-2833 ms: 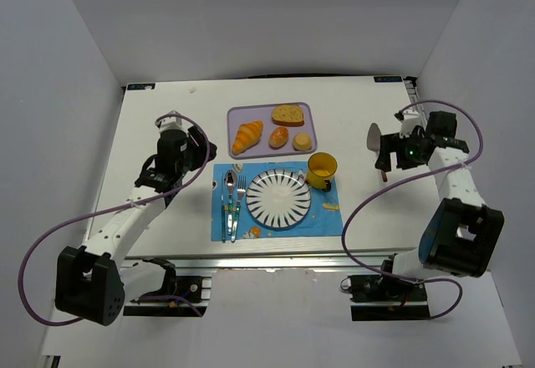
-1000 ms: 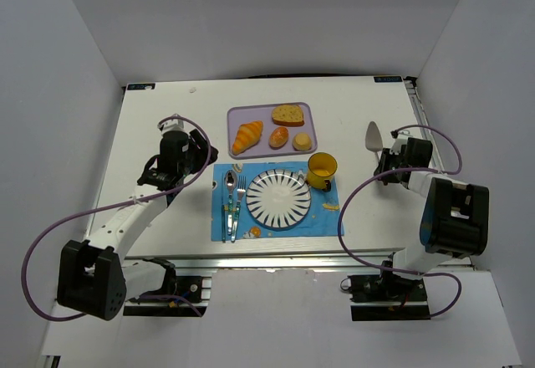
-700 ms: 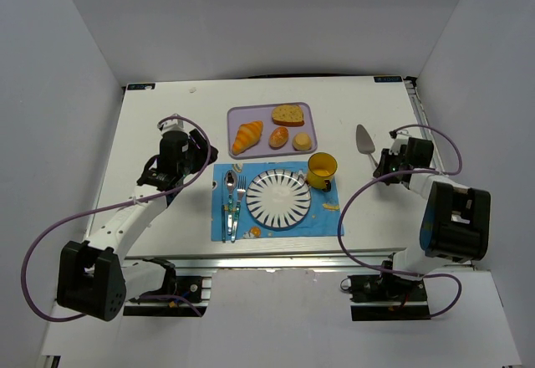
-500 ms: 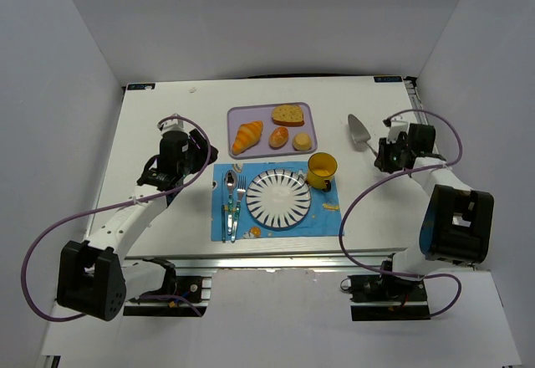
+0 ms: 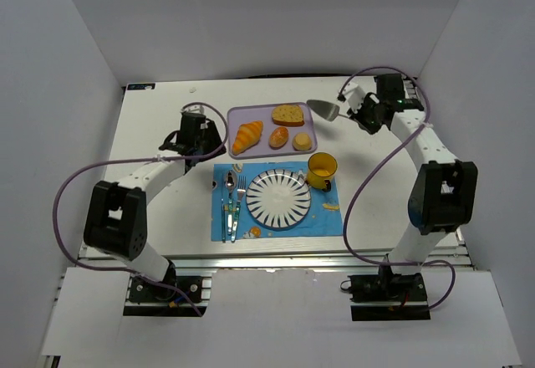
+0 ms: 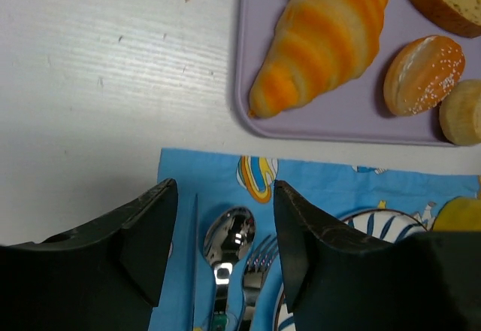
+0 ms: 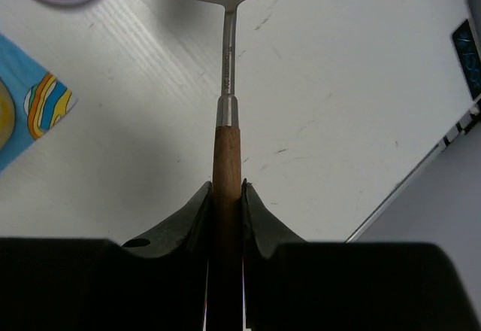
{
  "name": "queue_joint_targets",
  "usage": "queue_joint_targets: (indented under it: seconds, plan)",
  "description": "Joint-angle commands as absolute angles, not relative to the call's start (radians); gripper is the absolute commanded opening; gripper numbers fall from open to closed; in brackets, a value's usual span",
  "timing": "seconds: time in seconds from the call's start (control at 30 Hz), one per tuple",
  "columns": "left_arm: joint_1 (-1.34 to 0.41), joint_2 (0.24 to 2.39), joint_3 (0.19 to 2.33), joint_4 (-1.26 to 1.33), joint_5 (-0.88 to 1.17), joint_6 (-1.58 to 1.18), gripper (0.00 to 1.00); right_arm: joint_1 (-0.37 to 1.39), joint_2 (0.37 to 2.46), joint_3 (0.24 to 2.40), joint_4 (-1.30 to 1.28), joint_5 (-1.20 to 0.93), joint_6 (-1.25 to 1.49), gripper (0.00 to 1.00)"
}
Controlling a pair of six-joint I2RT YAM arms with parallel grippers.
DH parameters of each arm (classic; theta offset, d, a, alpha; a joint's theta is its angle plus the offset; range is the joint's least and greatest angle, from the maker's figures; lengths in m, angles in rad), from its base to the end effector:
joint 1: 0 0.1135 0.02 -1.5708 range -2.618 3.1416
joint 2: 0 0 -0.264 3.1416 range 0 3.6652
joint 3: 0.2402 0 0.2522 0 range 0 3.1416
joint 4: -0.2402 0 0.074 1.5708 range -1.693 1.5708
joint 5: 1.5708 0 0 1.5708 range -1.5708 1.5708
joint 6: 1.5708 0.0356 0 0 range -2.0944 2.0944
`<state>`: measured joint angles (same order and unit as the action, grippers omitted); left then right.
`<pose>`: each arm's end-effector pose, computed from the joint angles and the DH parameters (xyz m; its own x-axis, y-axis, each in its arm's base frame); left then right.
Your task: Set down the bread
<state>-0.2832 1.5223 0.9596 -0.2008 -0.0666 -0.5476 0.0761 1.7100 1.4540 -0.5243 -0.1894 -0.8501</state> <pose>0.3132 -0.0887 0.2215 -0.6880 -0.3408 -0.6407 -0.1470 0.9300 -0.3368 0.3846 0.0360 0.2943 -0.3066 -0.7634 -0.5685 -0.6643 0.5993 -0.4466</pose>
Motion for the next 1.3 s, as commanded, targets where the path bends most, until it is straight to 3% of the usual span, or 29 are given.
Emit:
queue_joint_targets:
  seconds: [0.0, 0.27, 0.53, 0.83, 1.27]
  plan:
    - [-0.279, 1.575, 1.074, -0.236, -0.064, -0.465, 0.64, 0.109, 1.769, 1.543, -0.667, -0.084, -1.009, 0.0]
    - [-0.279, 1.758, 1.248, -0.27, -0.115, -0.416, 0.58, 0.147, 1.825, 1.643, -0.703, -0.003, -1.132, 0.0]
    - [-0.273, 1.977, 1.43, -0.302, -0.141, -0.388, 0.42, 0.164, 1.859, 1.695, -0.736, 0.044, -1.183, 0.0]
    - [-0.247, 2.085, 1.54, -0.31, -0.112, -0.379, 0.41, 0.187, 1.874, 1.7, -0.758, 0.078, -1.25, 0.0]
    - [-0.238, 2.117, 1.542, -0.273, -0.012, -0.377, 0.39, 0.193, 1.905, 1.746, -0.77, 0.069, -1.318, 0.0]
